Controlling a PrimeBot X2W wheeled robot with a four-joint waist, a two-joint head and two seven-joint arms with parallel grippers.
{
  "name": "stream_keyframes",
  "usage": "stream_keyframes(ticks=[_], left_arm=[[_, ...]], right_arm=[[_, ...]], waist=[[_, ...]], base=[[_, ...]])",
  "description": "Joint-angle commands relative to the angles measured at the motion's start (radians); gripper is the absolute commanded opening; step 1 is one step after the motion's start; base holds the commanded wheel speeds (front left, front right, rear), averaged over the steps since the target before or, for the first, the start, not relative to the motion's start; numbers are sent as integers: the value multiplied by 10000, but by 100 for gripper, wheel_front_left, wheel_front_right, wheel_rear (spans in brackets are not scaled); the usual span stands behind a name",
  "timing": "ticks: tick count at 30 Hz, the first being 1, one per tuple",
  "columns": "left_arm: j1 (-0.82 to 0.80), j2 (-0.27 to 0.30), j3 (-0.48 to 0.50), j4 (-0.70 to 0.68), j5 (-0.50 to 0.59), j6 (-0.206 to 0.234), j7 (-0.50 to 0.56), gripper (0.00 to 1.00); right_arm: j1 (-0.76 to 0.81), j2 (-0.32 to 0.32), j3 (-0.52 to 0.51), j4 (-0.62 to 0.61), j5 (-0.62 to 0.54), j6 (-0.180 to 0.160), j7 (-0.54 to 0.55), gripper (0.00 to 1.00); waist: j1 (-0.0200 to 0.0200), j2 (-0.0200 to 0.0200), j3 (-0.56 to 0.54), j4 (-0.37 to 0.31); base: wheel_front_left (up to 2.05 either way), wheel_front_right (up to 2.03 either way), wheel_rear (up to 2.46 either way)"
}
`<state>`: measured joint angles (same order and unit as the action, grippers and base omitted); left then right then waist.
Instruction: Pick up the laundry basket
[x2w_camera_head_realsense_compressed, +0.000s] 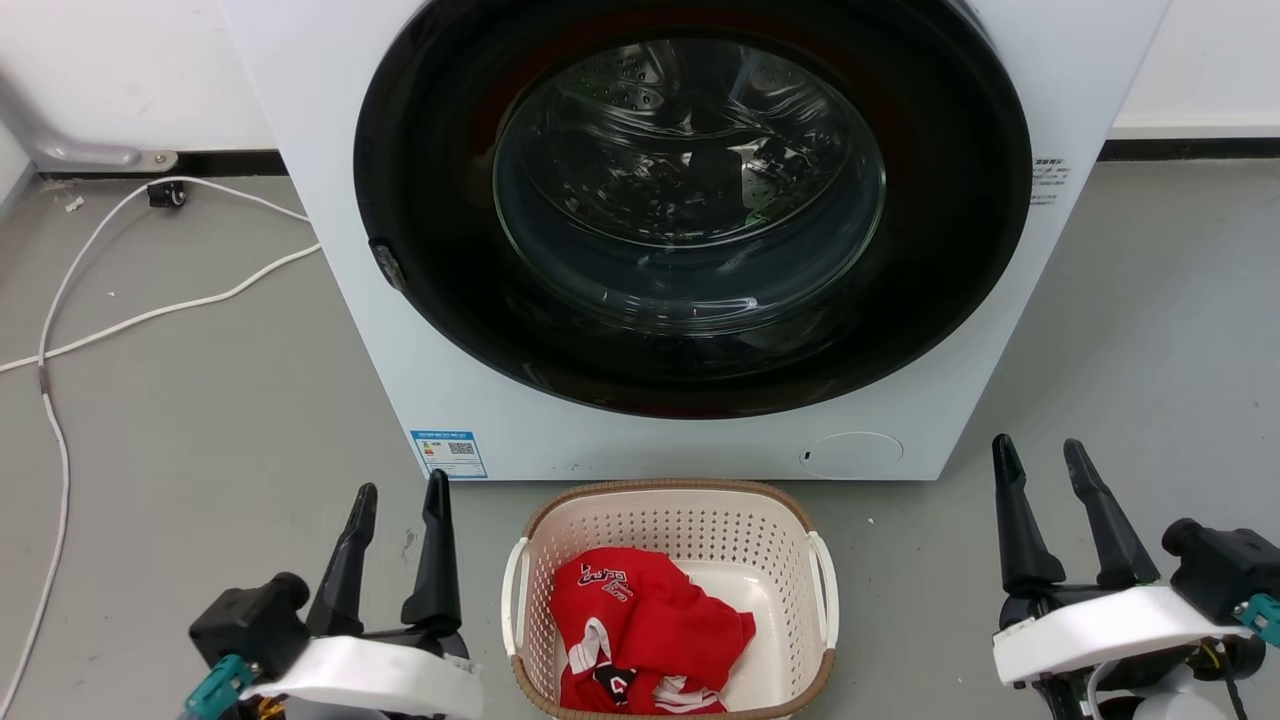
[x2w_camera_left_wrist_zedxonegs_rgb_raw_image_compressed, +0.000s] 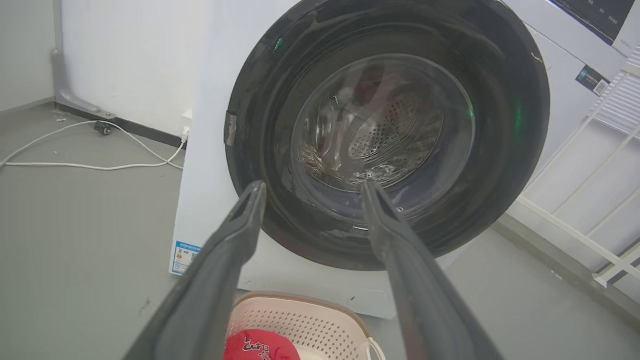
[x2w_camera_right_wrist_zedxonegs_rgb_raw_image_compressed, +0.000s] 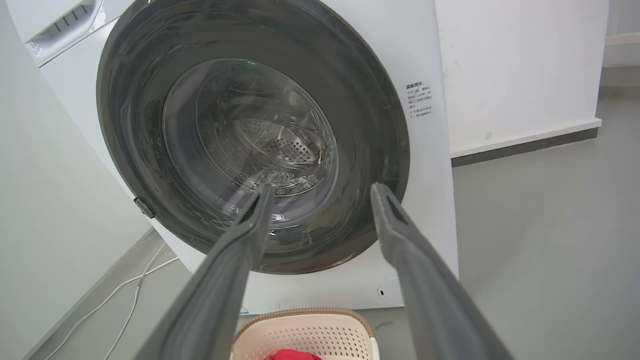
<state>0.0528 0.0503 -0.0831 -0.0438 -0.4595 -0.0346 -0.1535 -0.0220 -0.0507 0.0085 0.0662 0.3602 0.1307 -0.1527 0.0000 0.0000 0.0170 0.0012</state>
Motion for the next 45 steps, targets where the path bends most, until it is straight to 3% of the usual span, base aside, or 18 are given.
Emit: stream_keyframes(ticks=[1, 26, 32, 45], left_arm=[[14, 94, -112, -176, 340, 73, -95, 100], [112, 1130, -2076, -187, 2651, 1615, -642, 100], [173, 1189, -2280, -146, 3002, 1651, -750, 100], [421, 926, -2142, 74, 3508, 1241, -999, 100]], right_arm=[[-10, -14, -1, -58, -334, 0, -110, 100], [187, -3, 41, 280, -2748, -1, -647, 100], [219, 0, 89, 388, -3136, -1, -776, 100], [258, 6, 151, 475, -3611, -1, -1011, 100]], waist=[[0, 0, 3, -2], [0, 0, -33, 10], [0, 0, -67, -7], [0, 0, -88, -10]], base=[[0, 0, 0], [0, 0, 0], [0, 0, 0], [0, 0, 0]])
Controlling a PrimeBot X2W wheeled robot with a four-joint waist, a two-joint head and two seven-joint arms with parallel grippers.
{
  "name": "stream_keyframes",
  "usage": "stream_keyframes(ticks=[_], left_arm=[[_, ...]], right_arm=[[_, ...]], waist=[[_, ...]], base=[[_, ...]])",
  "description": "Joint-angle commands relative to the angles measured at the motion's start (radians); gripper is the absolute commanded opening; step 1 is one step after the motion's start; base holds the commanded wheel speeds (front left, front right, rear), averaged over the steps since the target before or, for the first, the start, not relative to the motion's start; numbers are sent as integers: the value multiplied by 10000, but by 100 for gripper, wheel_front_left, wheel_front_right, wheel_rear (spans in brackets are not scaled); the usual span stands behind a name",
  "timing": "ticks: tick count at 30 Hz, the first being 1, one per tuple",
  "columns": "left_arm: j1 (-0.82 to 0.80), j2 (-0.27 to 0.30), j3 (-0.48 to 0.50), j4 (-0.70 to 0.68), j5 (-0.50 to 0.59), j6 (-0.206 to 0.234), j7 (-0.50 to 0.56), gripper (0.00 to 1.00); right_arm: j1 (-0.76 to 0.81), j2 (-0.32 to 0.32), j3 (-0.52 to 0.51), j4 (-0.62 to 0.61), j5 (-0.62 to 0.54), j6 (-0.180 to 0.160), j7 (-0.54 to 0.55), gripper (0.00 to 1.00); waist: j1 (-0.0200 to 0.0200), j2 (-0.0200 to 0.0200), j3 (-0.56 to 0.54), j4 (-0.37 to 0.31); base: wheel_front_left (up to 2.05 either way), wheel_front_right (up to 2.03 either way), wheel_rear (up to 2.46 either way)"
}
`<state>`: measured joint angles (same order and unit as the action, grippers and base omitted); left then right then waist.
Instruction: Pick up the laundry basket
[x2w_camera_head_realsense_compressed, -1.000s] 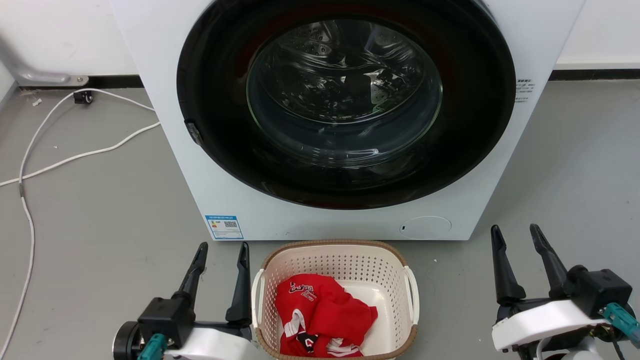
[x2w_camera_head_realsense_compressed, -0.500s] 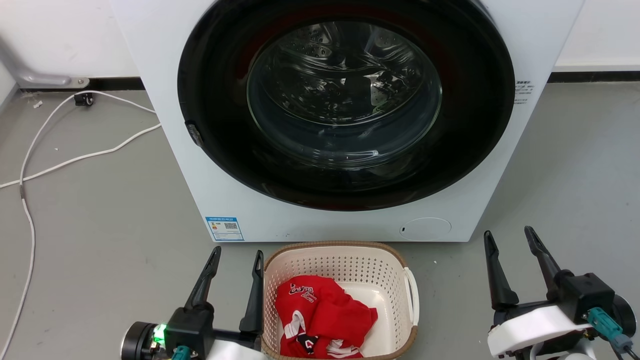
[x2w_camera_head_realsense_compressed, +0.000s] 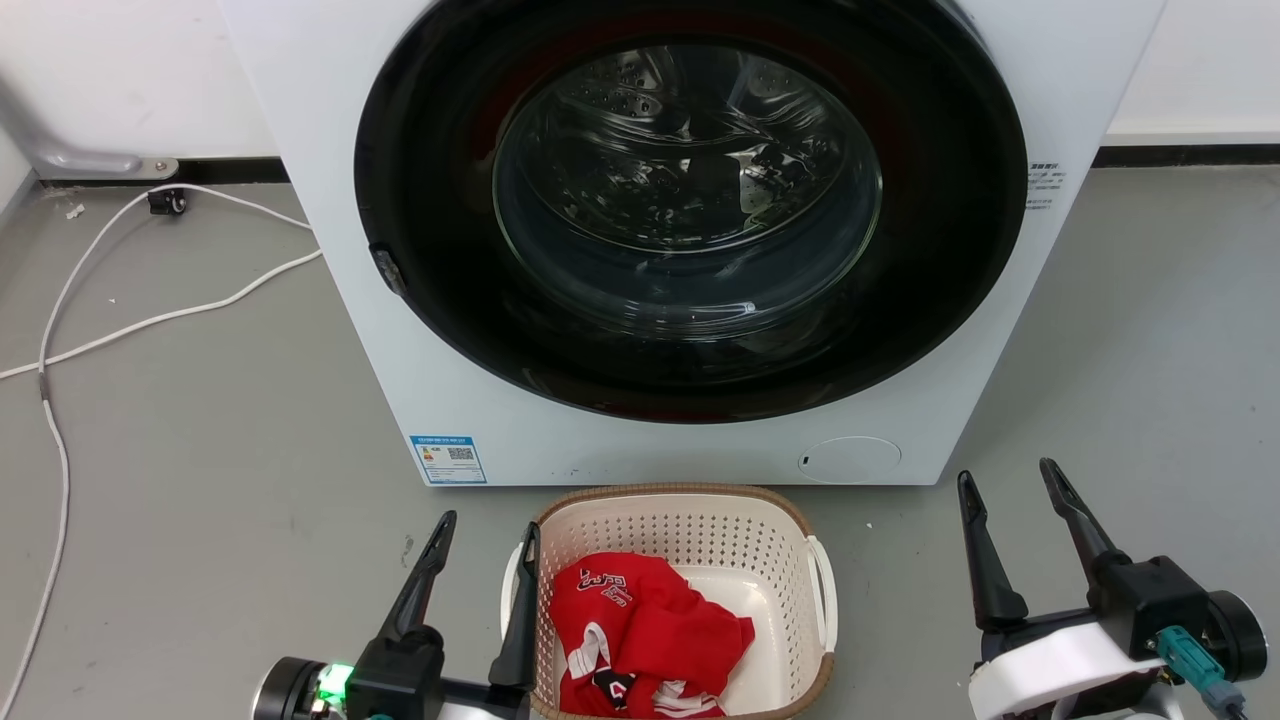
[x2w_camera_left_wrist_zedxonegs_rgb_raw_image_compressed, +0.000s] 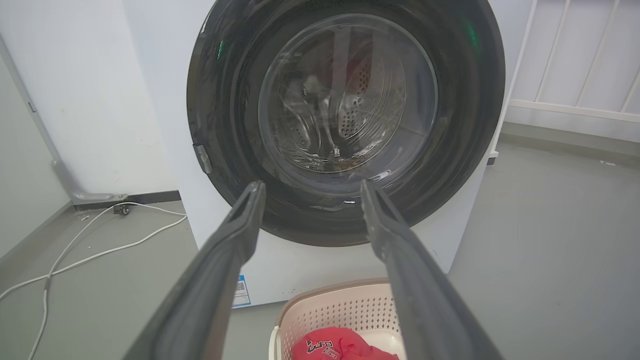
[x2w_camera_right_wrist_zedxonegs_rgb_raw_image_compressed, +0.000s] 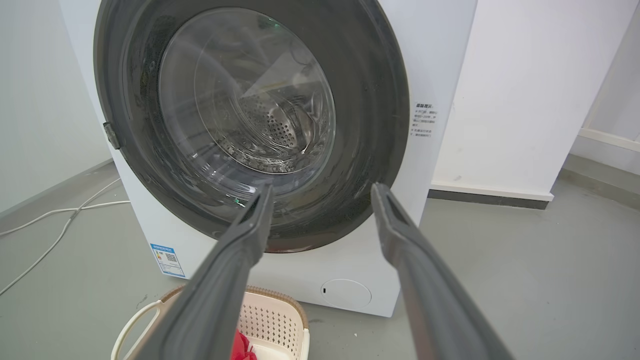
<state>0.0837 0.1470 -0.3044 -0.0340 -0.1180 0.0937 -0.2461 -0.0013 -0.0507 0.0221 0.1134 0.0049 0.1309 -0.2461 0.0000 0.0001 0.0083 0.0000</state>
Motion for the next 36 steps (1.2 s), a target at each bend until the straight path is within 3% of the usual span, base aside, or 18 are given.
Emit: stream_keyframes(ticks=[1, 8, 17, 36], left_arm=[[135, -84, 154, -19, 118, -100, -97, 100], [318, -343, 581, -88, 665, -420, -214, 100], [376, -745, 1291, 84, 465, -758, -196, 100], [337, -944, 1690, 236, 715, -1251, -196, 100]], right_arm=[[54, 6, 32, 16, -42, -3, -101, 100], [150, 9, 127, 167, -88, -3, -209, 100], [3, 11, 70, 520, 972, -3, -193, 100], [-122, 9, 13, 639, 1118, -3, -193, 100]], waist=[[0, -1, 0, 2], [0, -1, -7, 11], [0, -1, 15, 6], [0, -1, 159, -27]], base=[[0, 0, 0], [0, 0, 0], [0, 0, 0], [0, 0, 0]])
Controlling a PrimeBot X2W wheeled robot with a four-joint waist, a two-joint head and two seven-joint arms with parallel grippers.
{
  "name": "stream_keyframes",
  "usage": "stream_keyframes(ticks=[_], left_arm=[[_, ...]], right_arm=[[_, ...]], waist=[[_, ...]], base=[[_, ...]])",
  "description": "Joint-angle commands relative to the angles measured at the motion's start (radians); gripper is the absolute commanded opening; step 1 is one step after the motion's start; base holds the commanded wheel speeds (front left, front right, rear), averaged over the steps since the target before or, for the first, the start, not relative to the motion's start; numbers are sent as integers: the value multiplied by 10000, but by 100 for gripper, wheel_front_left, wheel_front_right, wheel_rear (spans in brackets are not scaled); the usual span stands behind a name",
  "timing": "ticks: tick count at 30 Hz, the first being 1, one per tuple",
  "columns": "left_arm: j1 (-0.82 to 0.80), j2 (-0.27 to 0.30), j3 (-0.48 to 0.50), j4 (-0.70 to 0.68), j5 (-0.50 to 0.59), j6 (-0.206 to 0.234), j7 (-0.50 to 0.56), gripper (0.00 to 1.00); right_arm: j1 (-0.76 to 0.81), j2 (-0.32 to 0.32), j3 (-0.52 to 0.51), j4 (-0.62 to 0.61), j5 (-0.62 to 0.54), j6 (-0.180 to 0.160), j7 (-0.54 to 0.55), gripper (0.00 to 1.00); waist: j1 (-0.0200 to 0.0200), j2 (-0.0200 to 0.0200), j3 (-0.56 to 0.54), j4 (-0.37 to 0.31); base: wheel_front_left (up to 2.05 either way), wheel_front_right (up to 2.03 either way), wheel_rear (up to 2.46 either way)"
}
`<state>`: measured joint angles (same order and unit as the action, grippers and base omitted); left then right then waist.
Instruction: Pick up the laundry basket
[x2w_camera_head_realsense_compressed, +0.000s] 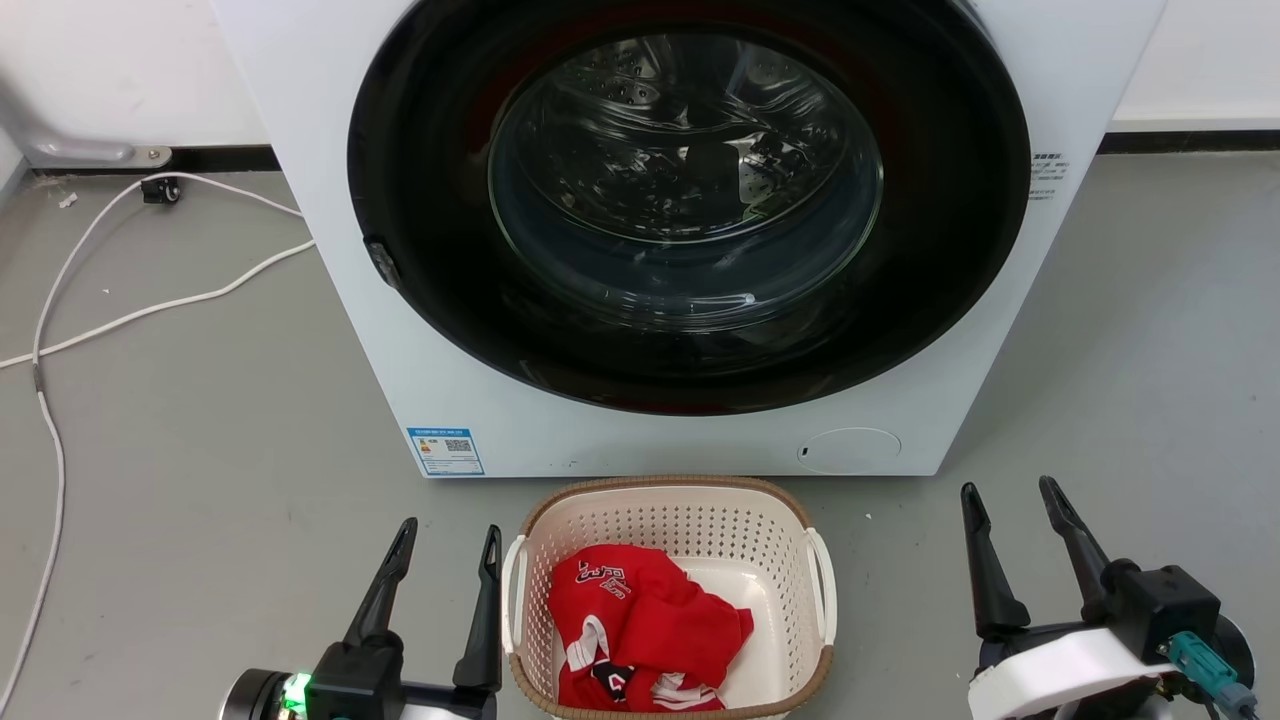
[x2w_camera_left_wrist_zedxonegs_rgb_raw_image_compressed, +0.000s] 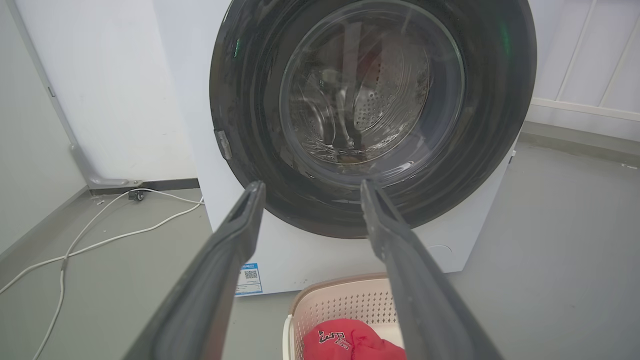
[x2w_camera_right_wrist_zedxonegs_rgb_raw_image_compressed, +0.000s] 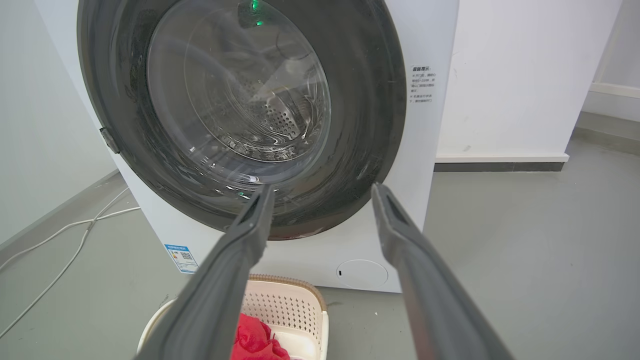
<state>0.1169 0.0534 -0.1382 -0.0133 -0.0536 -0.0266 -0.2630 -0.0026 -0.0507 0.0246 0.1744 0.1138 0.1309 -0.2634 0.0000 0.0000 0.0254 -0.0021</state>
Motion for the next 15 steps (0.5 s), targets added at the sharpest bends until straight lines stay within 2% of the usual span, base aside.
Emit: stream_keyframes(ticks=[1, 8, 15], left_arm=[[22, -12, 40, 23, 58, -51, -27, 100], [38, -27, 89, 43, 0, -67, -27, 100], [-267, -33, 136, 478, -177, -177, -26, 100]], right_arm=[[-103, 9, -12, 47, 38, -3, -20, 100], [-123, 9, -22, 101, 75, -3, -20, 100], [-403, 9, -79, 165, -108, -3, -20, 100]], waist=[[0, 0, -21, -14], [0, 0, 16, -62], [0, 0, 649, -168]], base=[[0, 0, 0], [0, 0, 0], [0, 0, 0]])
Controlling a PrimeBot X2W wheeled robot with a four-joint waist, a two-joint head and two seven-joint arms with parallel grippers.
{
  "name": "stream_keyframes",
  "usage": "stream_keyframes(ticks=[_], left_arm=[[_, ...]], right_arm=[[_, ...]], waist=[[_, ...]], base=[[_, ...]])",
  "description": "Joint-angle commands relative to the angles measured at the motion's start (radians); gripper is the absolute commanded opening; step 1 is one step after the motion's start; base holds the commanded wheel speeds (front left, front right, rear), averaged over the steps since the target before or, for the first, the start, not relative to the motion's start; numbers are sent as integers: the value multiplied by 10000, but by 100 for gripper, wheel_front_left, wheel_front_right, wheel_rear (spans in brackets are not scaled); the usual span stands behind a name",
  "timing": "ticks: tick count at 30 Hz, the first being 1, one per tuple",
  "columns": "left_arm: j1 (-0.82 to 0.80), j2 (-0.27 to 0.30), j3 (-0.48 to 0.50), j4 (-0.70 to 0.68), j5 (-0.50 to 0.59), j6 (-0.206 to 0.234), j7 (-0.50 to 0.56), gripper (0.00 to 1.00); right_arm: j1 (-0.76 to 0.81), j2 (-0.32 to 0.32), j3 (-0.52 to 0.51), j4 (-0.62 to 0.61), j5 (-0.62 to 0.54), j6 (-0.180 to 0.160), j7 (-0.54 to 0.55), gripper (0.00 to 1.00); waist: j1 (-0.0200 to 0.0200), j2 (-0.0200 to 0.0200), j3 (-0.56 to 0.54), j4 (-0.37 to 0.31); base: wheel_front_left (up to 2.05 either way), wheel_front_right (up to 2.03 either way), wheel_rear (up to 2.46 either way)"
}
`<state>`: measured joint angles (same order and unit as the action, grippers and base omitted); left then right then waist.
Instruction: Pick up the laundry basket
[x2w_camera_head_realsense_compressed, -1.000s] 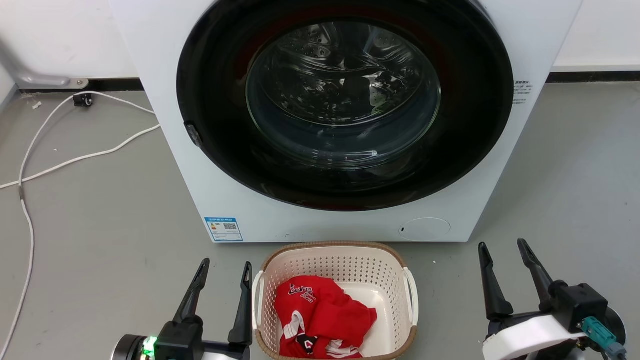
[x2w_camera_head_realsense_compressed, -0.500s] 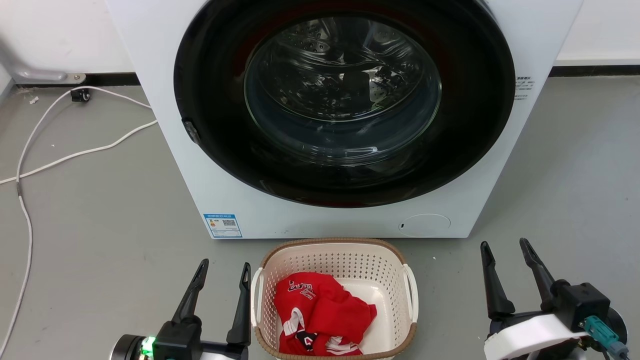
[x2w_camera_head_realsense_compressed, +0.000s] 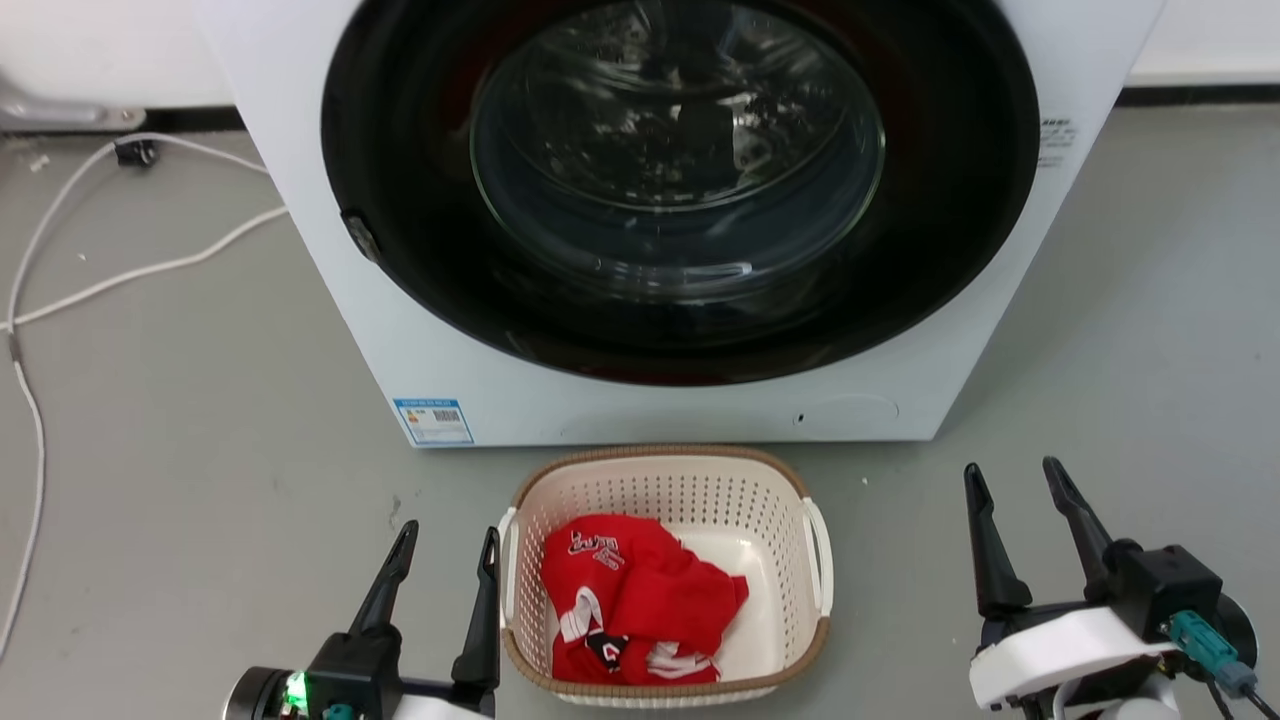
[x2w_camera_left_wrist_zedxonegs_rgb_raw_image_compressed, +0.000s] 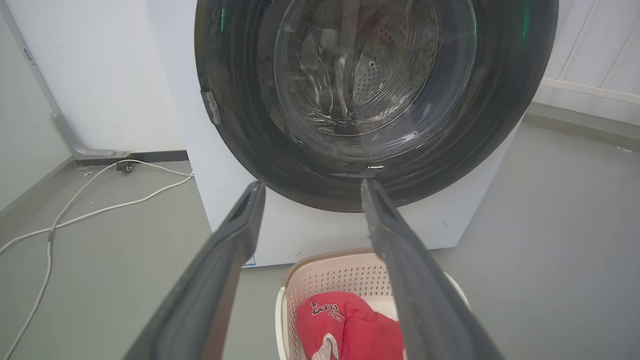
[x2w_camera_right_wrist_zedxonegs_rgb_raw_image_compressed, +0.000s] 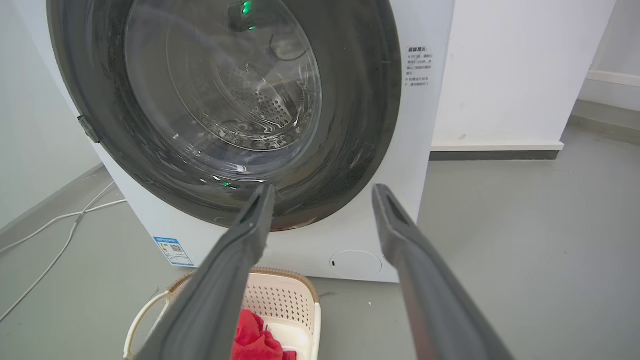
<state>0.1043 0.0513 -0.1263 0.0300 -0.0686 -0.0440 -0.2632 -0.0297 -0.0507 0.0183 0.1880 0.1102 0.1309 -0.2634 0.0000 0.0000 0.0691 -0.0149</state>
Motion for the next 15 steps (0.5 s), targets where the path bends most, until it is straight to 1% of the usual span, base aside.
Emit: stream_keyframes(ticks=[1, 4, 6, 8, 15], left_arm=[[-228, -12, 37, 134, -26, -39, -26, 100], [-610, -12, 155, 405, 7, -113, -24, 100], [-1006, -9, 282, 642, -19, -186, -24, 100], [-1513, -2, 385, 919, -48, -314, -24, 100], [-3507, 315, 668, 2456, -66, -645, -24, 100]], right_arm=[[-214, 9, -12, 50, -100, -3, -20, 100], [-577, 11, 56, 134, -188, -3, -20, 100], [-936, 9, 28, 206, -156, -3, -20, 100], [-1316, 11, -13, 388, -365, -3, -20, 100], [-2861, 11, -5, 1045, -910, -3, -20, 100]], waist=[[0, 0, 383, -57], [0, 0, 1102, -100], [0, 0, 1753, -101], [0, 0, 2492, -79], [0, 0, 4641, 52]], base=[[0, 0, 0], [0, 0, 0], [0, 0, 0], [0, 0, 0], [0, 0, 0]])
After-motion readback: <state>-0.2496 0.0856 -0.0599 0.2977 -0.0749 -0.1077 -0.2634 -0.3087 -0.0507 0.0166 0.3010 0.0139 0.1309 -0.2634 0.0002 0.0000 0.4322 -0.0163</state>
